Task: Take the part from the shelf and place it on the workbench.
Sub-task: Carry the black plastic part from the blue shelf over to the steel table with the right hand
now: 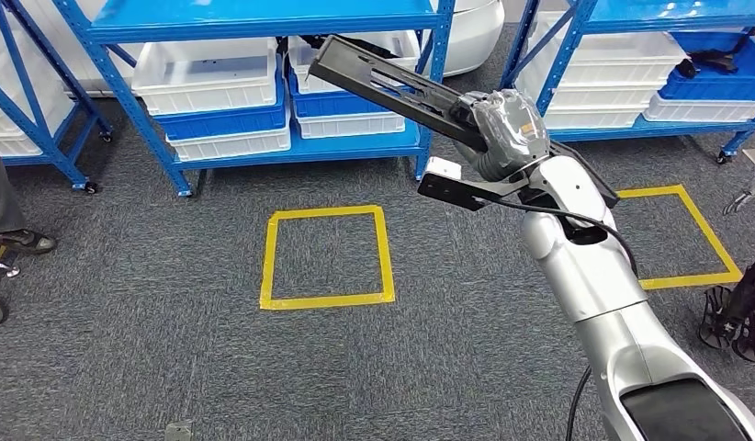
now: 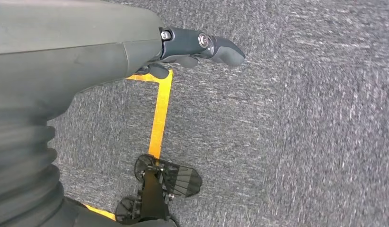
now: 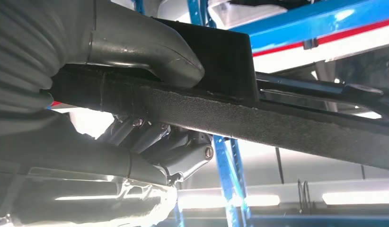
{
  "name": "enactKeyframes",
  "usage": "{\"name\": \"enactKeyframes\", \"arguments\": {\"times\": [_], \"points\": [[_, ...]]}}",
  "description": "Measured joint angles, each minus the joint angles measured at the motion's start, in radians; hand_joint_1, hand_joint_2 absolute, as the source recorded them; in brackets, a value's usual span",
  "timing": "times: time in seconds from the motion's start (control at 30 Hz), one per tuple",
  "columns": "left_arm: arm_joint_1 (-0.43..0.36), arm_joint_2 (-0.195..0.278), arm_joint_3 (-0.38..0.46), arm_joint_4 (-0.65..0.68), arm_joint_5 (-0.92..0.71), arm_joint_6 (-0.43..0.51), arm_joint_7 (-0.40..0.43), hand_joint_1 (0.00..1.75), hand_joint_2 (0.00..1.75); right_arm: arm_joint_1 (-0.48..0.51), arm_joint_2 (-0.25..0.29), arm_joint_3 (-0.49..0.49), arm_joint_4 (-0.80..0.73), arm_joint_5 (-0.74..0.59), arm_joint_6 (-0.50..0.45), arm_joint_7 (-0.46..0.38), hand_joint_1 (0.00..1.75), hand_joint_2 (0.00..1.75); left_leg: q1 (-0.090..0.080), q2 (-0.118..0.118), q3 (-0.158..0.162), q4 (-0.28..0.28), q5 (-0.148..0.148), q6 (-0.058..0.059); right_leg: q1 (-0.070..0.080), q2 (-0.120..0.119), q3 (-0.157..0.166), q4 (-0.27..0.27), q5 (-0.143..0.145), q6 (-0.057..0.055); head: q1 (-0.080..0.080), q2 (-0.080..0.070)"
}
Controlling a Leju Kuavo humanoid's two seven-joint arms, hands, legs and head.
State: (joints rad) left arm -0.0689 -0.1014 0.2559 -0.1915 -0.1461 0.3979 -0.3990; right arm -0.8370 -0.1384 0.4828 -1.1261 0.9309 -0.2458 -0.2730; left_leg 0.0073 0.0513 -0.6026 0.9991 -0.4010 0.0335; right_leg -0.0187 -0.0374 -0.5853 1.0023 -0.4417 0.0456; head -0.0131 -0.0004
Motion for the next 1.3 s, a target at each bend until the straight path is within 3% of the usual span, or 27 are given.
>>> {"name": "enactKeyframes", "arguments": {"times": [0.03, 0.1, 0.17, 0.2, 0.27, 0.3, 0.33, 0.37, 0.43, 0.5, 0.53, 0.6, 0.67, 0.73, 0.8, 0.83, 0.87, 0.93, 1.0, 1.03, 1.1, 1.17, 1.23, 1.3], "points": [[0.000, 0.000, 0.000, 0.000, 0.000, 0.000, 0.000, 0.00, 1.75, -0.001, 0.000, 0.000, 0.000, 0.000, 0.000, 0.000, 1.75, 1.75, -0.003, 0.006, -0.001, 0.003, -0.001, -0.006, 0.002, -0.003, 0.009, -0.021, 0.005, -0.008, 0.000, 0.000], [0.000, -0.001, 0.000, 0.000, 0.000, 0.000, 0.000, 0.00, 1.75, 0.000, -0.001, 0.000, 0.000, 0.001, 0.000, 0.000, 1.75, 1.75, -0.001, 0.015, -0.003, 0.003, 0.001, -0.017, 0.001, 0.014, 0.006, -0.022, 0.013, -0.023, -0.001, 0.000], [0.000, 0.000, 0.001, 0.000, -0.001, 0.000, 0.000, 0.00, 1.75, 0.000, -0.002, 0.000, 0.000, 0.001, -0.001, 0.000, 1.75, 1.75, 0.005, -0.001, -0.013, 0.026, -0.019, -0.029, -0.008, 0.028, 0.006, -0.026, 0.021, -0.038, -0.001, 0.000], [0.001, 0.000, 0.001, 0.000, -0.002, 0.000, 0.000, 0.00, 1.75, 0.000, -0.001, 0.000, 0.000, 0.001, -0.001, 0.000, 1.75, 1.75, 0.008, -0.017, -0.029, 0.066, -0.048, -0.035, -0.013, 0.034, 0.005, -0.027, 0.025, -0.044, -0.002, 0.000], [0.001, 0.000, 0.001, 0.000, -0.003, 0.000, 0.000, 0.00, 1.75, 0.002, 0.000, 0.001, 0.000, 0.001, -0.001, 0.000, 1.75, 1.75, 0.011, -0.044, -0.083, 0.198, -0.123, -0.043, -0.012, 0.047, 0.002, -0.027, 0.028, -0.052, -0.002, 0.000], [0.002, 0.000, 0.001, 0.000, -0.004, 0.000, 0.000, 0.00, 1.75, 0.003, 0.001, 0.001, 0.000, 0.001, -0.001, 0.000, 1.75, 1.75, 0.012, -0.049, -0.109, 0.260, -0.148, -0.045, -0.011, 0.055, 0.000, -0.026, 0.029, -0.052, -0.002, 0.000], [0.002, 0.000, 0.001, 0.000, -0.005, 0.000, 0.000, 0.00, 1.75, 0.006, 0.000, 0.001, 0.000, 0.001, -0.001, 0.000, 1.75, 1.75, 0.013, -0.050, -0.121, 0.292, -0.155, -0.046, -0.010, 0.064, -0.002, -0.024, 0.029, -0.053, -0.002, 0.000], [0.002, 0.000, 0.001, 0.000, -0.006, 0.000, 0.001, 0.00, 1.75, 0.008, 0.000, 0.001, 0.000, 0.001, -0.001, 0.000, 1.75, 1.75, 0.014, -0.051, -0.114, 0.283, -0.141, -0.046, -0.010, 0.072, -0.003, -0.023, 0.030, -0.053, -0.002, 0.000], [0.002, 0.002, 0.002, 0.000, -0.007, 0.000, 0.001, 0.00, 1.75, 0.010, -0.001, 0.000, 0.000, 0.001, -0.002, 0.000, 1.75, 1.75, 0.018, -0.065, -0.051, 0.163, -0.076, -0.040, -0.010, 0.089, -0.003, -0.019, 0.030, -0.052, -0.003, 0.000], [0.001, 0.004, 0.002, 0.000, -0.007, 0.000, 0.001, 0.00, 1.75, 0.009, -0.001, -0.001, 0.000, 0.001, -0.002, 0.000, 1.75, 1.75, 0.020, -0.093, 0.007, 0.050, -0.038, -0.033, -0.007, 0.104, -0.008, -0.017, 0.033, -0.046, -0.002, 0.000], [0.001, 0.004, 0.002, 0.000, -0.007, 0.000, 0.002, 0.00, 1.75, 0.009, -0.001, -0.001, 0.000, 0.002, -0.003, 0.001, 1.75, 1.75, 0.019, -0.101, 0.017, 0.028, -0.036, -0.030, -0.006, 0.112, -0.012, -0.017, 0.036, -0.041, -0.002, 0.000], [0.001, 0.004, 0.002, 0.000, -0.007, 0.000, 0.002, 0.00, 1.75, 0.010, -0.002, -0.003, -0.001, 0.001, -0.003, 0.001, 1.75, 1.75, 0.014, -0.091, 0.017, 0.020, -0.036, -0.022, -0.007, 0.126, -0.020, -0.023, 0.044, -0.026, -0.003, 0.000], [0.000, 0.003, 0.003, 0.000, -0.007, 0.001, 0.000, 0.00, 1.75, 0.010, -0.007, -0.007, -0.002, 0.001, -0.003, 0.001, 1.75, 1.75, 0.014, -0.074, 0.020, 0.005, -0.024, -0.007, -0.004, 0.109, -0.037, -0.006, 0.036, -0.017, -0.002, 0.000], [0.000, 0.003, 0.004, 0.000, -0.007, 0.002, -0.001, 0.00, 1.75, 0.004, -0.009, -0.009, -0.002, 0.001, -0.003, 0.001, 1.75, 1.75, 0.013, -0.055, 0.021, -0.009, -0.014, 0.007, -0.002, 0.069, -0.087, 0.087, -0.009, -0.025, 0.002, 0.000], [0.001, 0.003, 0.006, 0.000, -0.007, 0.003, -0.002, 0.00, 1.75, 0.003, -0.009, -0.010, -0.002, 0.001, -0.003, 0.001, 1.75, 1.75, 0.009, -0.037, 0.017, -0.009, -0.011, 0.011, -0.003, 0.051, -0.156, 0.230, -0.064, -0.032, 0.004, 0.000], [0.001, 0.002, 0.006, 0.000, -0.007, 0.003, -0.003, 0.00, 1.75, 0.005, -0.010, -0.010, -0.002, 0.001, -0.002, 0.001, 1.75, 1.75, 0.007, -0.029, 0.015, -0.009, -0.011, 0.012, -0.003, 0.049, -0.174, 0.274, -0.076, -0.030, 0.004, 0.000], [0.001, 0.002, 0.006, 0.000, -0.007, 0.003, -0.003, 0.00, 1.75, 0.007, -0.010, -0.011, -0.002, 0.001, -0.002, 0.001, 1.75, 1.75, 0.006, -0.021, 0.015, -0.009, -0.011, 0.012, -0.003, 0.047, -0.171, 0.277, -0.073, -0.025, 0.004, 0.000], [0.001, 0.001, 0.006, 0.000, -0.007, 0.003, -0.003, 0.00, 1.75, 0.006, -0.011, -0.012, -0.002, 0.001, -0.002, 0.001, 1.75, 1.75, 0.004, -0.004, 0.016, -0.008, -0.011, 0.011, -0.003, 0.027, -0.099, 0.154, -0.030, -0.013, 0.005, 0.000], [0.001, 0.001, 0.006, 0.000, -0.007, 0.003, -0.003, 0.00, 1.75, 0.000, -0.010, -0.014, -0.003, 0.001, -0.002, 0.001, 1.75, 1.75, -0.002, 0.011, 0.015, -0.004, -0.013, 0.004, 0.005, -0.012, -0.018, 0.014, 0.007, -0.015, 0.006, 0.000], [0.001, 0.000, 0.006, 0.000, -0.007, 0.003, -0.003, 0.00, 1.75, -0.002, -0.009, -0.014, -0.003, 0.001, -0.002, 0.001, 1.75, 1.75, -0.006, 0.019, 0.015, -0.002, -0.014, -0.001, 0.010, -0.023, -0.001, -0.020, 0.015, -0.019, 0.006, 0.000], [0.001, 0.000, 0.006, 0.000, -0.007, 0.003, -0.003, 0.00, 1.75, -0.003, -0.009, -0.015, -0.004, 0.001, -0.002, 0.001, 1.75, 1.75, -0.008, 0.035, 0.013, 0.000, -0.015, -0.010, 0.011, -0.010, -0.001, -0.029, 0.021, -0.029, 0.004, 0.000], [0.001, 0.001, 0.007, 0.000, -0.007, 0.003, -0.003, 0.00, 1.75, -0.003, -0.010, -0.017, -0.004, 0.001, -0.002, 0.002, 1.75, 1.75, -0.002, 0.026, 0.004, 0.023, -0.034, -0.020, -0.003, 0.009, -0.003, -0.031, 0.028, -0.039, 0.004, 0.000], [0.002, 0.002, 0.007, 0.000, -0.007, 0.004, -0.004, 0.00, 1.75, -0.004, -0.008, -0.018, -0.004, 0.001, -0.002, 0.002, 1.75, 1.75, 0.005, -0.016, -0.034, 0.119, -0.097, -0.031, -0.010, 0.027, -0.004, -0.031, 0.033, -0.048, 0.002, 0.000], [0.005, 0.002, 0.007, 0.000, -0.007, 0.005, -0.004, 0.00, 1.75, -0.003, -0.005, -0.018, -0.004, 0.001, -0.002, 0.003, 1.75, 1.75, 0.006, -0.045, -0.097, 0.268, -0.170, -0.038, -0.010, 0.048, -0.006, -0.031, 0.036, -0.051, 0.001, 0.000]]}}
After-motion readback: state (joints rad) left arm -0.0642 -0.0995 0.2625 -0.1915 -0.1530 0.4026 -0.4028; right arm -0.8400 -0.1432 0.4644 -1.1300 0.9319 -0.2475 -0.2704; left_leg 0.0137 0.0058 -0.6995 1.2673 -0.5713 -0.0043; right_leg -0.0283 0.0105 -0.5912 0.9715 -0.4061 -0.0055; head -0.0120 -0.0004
